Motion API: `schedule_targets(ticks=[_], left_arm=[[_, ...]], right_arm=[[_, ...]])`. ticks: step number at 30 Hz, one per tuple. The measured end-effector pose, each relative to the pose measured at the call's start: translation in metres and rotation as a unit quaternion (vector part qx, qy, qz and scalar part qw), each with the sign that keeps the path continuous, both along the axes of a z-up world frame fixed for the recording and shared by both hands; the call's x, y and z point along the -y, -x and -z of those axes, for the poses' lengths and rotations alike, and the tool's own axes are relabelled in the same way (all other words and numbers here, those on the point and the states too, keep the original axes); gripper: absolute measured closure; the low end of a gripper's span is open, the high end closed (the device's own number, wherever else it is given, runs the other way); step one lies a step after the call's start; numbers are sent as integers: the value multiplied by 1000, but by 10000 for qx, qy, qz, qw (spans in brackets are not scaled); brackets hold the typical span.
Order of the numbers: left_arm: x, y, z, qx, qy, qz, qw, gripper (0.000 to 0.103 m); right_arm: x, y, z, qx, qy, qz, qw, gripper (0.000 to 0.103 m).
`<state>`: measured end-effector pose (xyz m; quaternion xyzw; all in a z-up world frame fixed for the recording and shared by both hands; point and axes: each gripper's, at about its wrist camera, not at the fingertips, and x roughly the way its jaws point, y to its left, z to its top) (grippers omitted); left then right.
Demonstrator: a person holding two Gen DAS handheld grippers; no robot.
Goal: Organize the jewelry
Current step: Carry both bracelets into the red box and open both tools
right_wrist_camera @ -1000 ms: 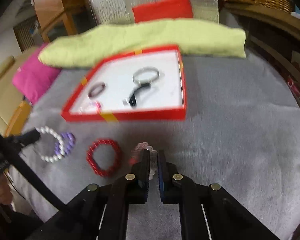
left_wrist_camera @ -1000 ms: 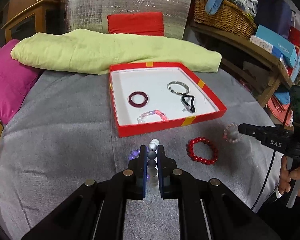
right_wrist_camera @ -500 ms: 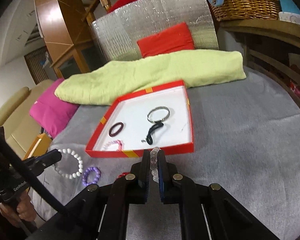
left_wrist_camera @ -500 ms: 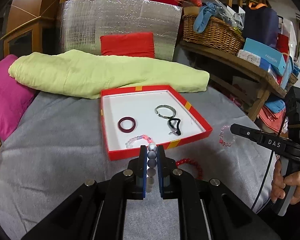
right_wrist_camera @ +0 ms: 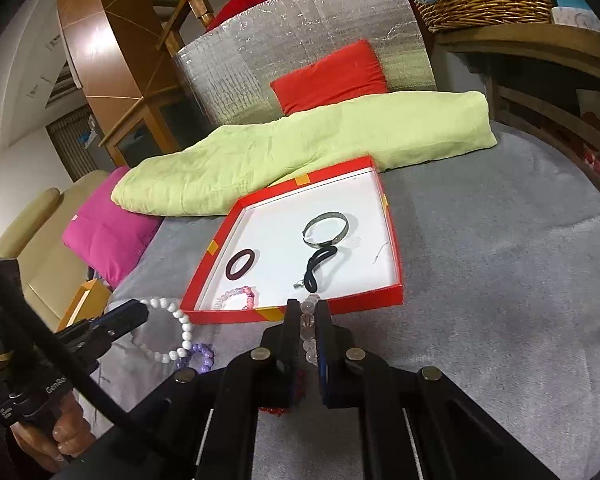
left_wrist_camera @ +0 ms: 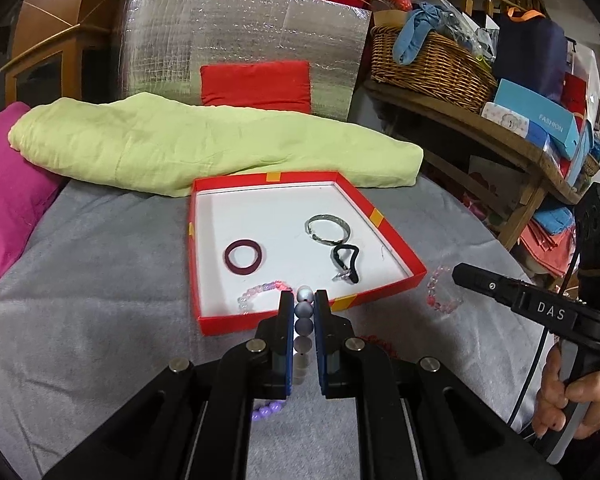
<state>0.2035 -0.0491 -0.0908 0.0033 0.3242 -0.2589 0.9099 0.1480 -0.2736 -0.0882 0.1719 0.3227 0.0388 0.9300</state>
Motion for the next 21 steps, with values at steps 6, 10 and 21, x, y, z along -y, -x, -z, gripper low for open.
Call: schedule_targets(ticks=[6, 10, 21], left_arm=[[10, -12, 1, -38, 124, 14, 9999, 93], [18, -21, 2, -33, 205, 34, 9998, 93], [43, -58, 8, -205, 464, 57, 9987, 93]], right_arm=[[3, -10, -2, 53, -156, 54, 9998, 95], [6, -19, -3, 94, -234, 119, 9996, 95], [17, -45, 3, 98, -519, 266, 9982, 95]])
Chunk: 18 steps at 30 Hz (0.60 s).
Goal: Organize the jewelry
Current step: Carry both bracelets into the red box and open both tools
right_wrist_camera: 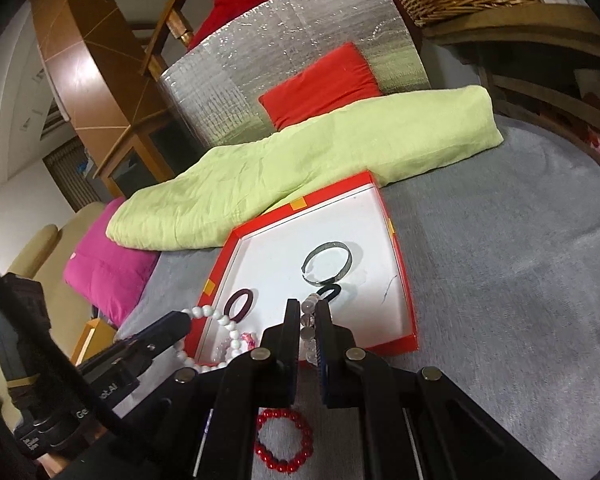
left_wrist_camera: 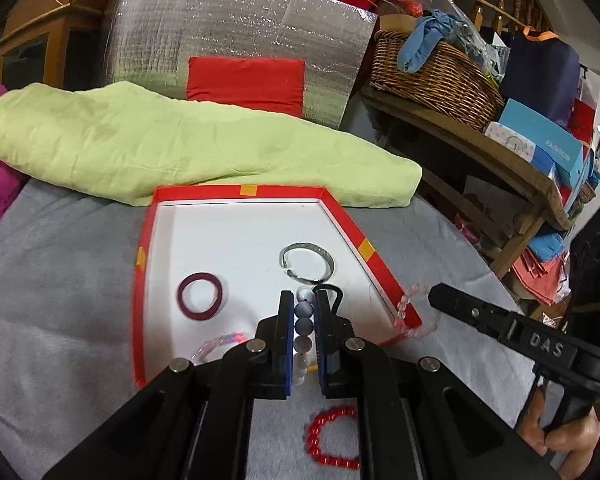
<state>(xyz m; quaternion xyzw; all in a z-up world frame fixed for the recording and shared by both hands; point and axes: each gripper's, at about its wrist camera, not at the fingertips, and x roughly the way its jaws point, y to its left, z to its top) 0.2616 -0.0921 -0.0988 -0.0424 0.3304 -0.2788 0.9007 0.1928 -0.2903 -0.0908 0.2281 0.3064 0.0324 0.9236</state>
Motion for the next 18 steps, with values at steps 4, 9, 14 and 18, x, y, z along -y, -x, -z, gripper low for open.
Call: schedule_targets(ticks=[4, 9, 14, 18], left_arm=[[9, -16, 6, -190, 140, 37, 9997, 93], [22, -28, 14, -382, 249, 116, 9989, 93], [34, -37, 23, -522, 104, 175, 9984, 93], [39, -41, 29, -583, 32, 177, 9981, 93]], right_arm=[[3, -6, 3, -51, -83, 49, 9999, 95], [6, -17, 8, -139, -157, 89, 9997, 95], [11, -36, 22, -284, -251, 129, 9992, 95], [15, -44, 31, -367, -363, 146, 9986, 95]])
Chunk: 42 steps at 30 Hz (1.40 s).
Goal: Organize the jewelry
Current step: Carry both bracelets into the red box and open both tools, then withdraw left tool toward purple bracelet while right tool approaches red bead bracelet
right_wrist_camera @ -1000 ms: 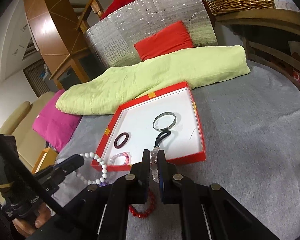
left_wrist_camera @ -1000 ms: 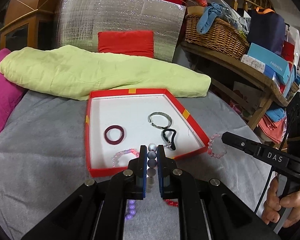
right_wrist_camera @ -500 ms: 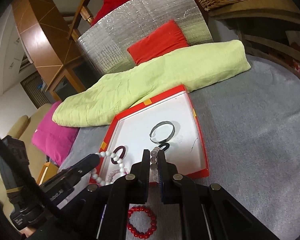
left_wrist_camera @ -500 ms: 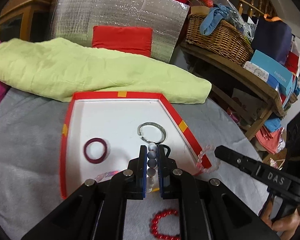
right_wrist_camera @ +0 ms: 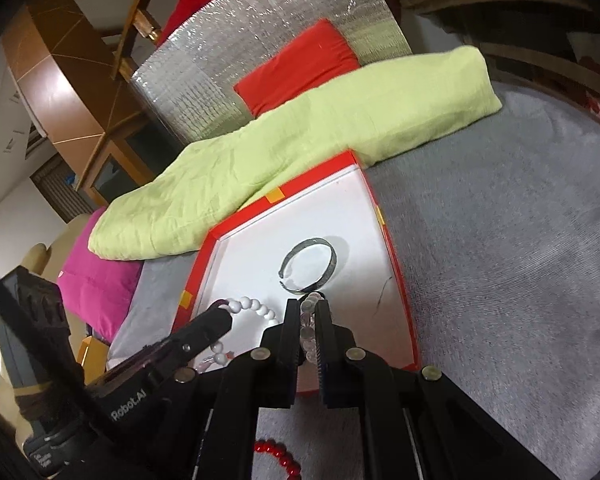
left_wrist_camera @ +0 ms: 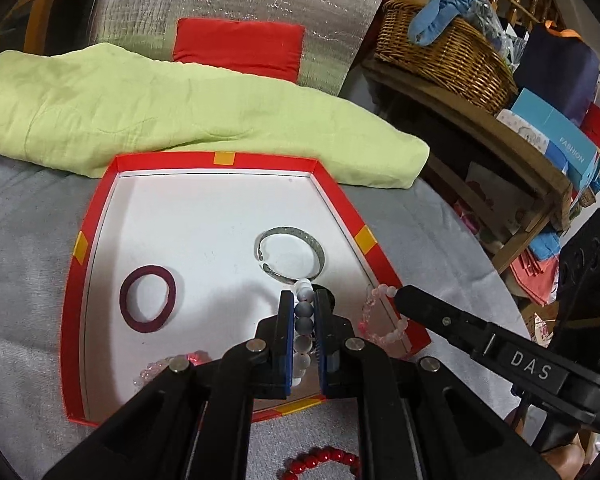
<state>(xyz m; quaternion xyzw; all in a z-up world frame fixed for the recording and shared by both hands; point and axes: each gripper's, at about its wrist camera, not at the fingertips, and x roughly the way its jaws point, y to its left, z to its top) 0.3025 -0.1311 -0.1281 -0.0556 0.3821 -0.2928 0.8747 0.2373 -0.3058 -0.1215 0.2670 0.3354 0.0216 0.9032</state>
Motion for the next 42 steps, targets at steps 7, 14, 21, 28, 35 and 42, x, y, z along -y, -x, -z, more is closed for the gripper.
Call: schedule_targets(ticks=[7, 14, 21, 28, 35, 42], left_arm=[[3, -3, 6, -66, -178, -62, 9998, 93], [2, -8, 13, -157, -422, -189, 9988, 93], [-1, -12, 18, -262, -742, -353, 9963, 84], [-18, -3, 2, 129, -942, -723, 9928, 51], [-47, 6, -7, 410, -1265, -1138, 9846, 46], [-83, 30, -15, 785, -1725, -1349, 9726, 39]], right_arm=[[4, -9, 9, -72, 2, 21, 10000, 95], [6, -12, 15, -172, 11, 68, 9998, 95], [7, -14, 17, -284, 37, 96, 9995, 92], [11, -6, 4, -143, 147, 146, 9997, 78], [14, 6, -13, 38, 78, 173, 9998, 78], [4, 21, -25, 37, 15, -10, 10000, 78]])
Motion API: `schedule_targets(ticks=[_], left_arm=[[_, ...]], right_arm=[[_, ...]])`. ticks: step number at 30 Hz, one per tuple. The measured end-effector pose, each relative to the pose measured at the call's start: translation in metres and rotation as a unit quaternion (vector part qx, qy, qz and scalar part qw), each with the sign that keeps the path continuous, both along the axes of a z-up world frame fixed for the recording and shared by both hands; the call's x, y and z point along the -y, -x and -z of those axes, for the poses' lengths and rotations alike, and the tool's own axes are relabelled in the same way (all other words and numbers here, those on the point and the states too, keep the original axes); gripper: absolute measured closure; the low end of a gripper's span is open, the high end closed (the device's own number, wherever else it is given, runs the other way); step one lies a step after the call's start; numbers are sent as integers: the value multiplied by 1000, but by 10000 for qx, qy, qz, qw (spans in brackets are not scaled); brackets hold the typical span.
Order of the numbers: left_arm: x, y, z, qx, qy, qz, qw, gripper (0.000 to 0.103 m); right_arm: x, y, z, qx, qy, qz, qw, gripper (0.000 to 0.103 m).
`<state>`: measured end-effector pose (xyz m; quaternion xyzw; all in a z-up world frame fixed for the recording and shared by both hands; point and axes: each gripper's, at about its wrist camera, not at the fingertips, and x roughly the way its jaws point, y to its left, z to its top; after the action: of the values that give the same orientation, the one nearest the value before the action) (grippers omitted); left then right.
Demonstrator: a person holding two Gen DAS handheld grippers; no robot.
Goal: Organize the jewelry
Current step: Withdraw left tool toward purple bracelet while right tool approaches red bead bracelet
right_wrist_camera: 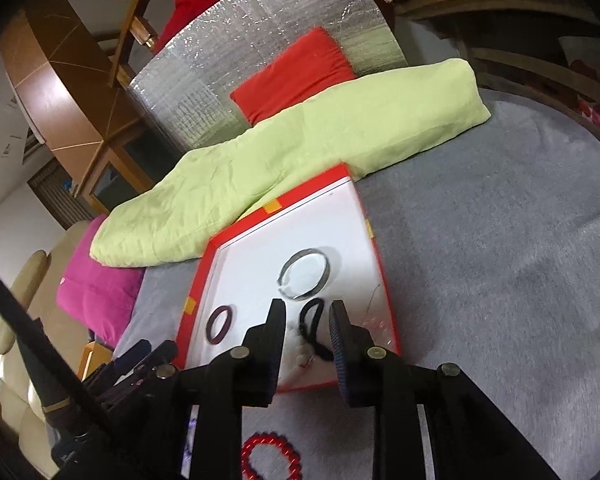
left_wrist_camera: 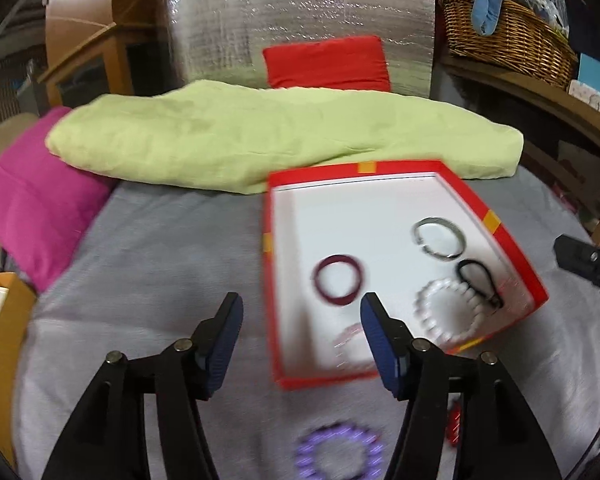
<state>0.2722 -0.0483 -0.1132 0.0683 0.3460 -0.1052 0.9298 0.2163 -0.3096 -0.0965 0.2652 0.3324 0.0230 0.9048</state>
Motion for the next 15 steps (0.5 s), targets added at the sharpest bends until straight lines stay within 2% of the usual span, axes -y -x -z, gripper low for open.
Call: schedule_targets(ticks=[7, 11, 15], left_arm=[[-30, 31, -1, -26, -128, -58, 9999, 38], [-34, 49, -1, -40, -178, 35, 9998, 36], [-37, 63, 6, -128, -385, 76, 9991, 36]], right_arm=[[-25, 20, 0, -169, 106, -385, 9991, 78], [-35, 30, 6, -332, 167, -475, 9982, 78], [-43, 39, 11, -473, 316, -563, 9968, 78]])
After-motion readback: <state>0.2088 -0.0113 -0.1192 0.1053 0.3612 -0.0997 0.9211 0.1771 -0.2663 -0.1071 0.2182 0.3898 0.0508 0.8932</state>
